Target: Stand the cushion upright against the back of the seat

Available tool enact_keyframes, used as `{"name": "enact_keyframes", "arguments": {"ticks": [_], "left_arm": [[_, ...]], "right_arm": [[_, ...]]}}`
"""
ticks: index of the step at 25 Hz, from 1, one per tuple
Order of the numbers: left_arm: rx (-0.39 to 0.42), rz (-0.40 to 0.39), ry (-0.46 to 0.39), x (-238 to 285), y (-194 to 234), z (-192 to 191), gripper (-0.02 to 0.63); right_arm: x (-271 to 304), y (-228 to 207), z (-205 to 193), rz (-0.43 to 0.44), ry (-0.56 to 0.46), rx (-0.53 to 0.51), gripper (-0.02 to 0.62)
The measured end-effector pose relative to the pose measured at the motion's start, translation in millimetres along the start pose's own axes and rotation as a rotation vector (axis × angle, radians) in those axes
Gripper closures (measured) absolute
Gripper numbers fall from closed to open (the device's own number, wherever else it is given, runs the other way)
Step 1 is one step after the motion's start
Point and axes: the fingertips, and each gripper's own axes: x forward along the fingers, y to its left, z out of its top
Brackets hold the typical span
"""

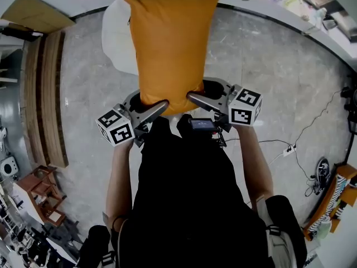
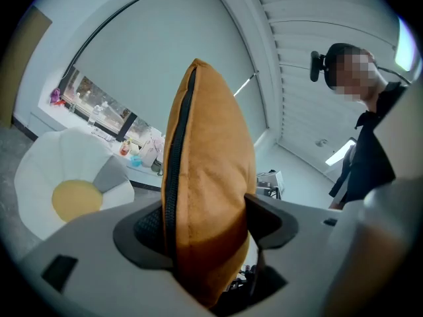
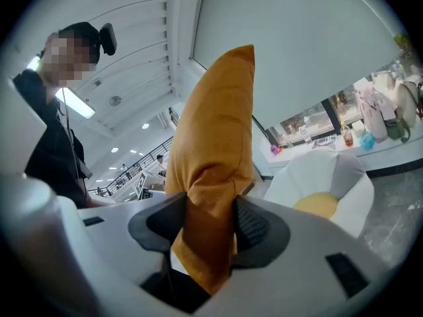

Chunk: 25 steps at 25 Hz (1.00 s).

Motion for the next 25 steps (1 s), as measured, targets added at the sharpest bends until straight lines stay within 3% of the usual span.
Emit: {"name": "enact_keyframes", "arguments": {"ticks": [5,11,16,25], "left_arm": [[-0.057,0.02,0.018,5.4,-1.0,-14.4,0.253],[-0.059,0.01,0.01,-11.6,5.9,-11.2,0.221],[-0.041,-0.031,-0.013,-21.3,19.9,4.9,0.198],[-0.004,-0.125,-0.028,-19.7,64.7,58.2,0.173]], "right_arm": [[-5.6,-6.0,-11.0,0.045,0.036,0.039,0.38],[12.2,3.5,-6.3,0.154,0.046,0.049,0.394],[29.1,3.6,7.8,0.199,0.004,0.067,0.41],[64.0,-20.3,48.5,0.193,-0.088,0.107,0.431]]}}
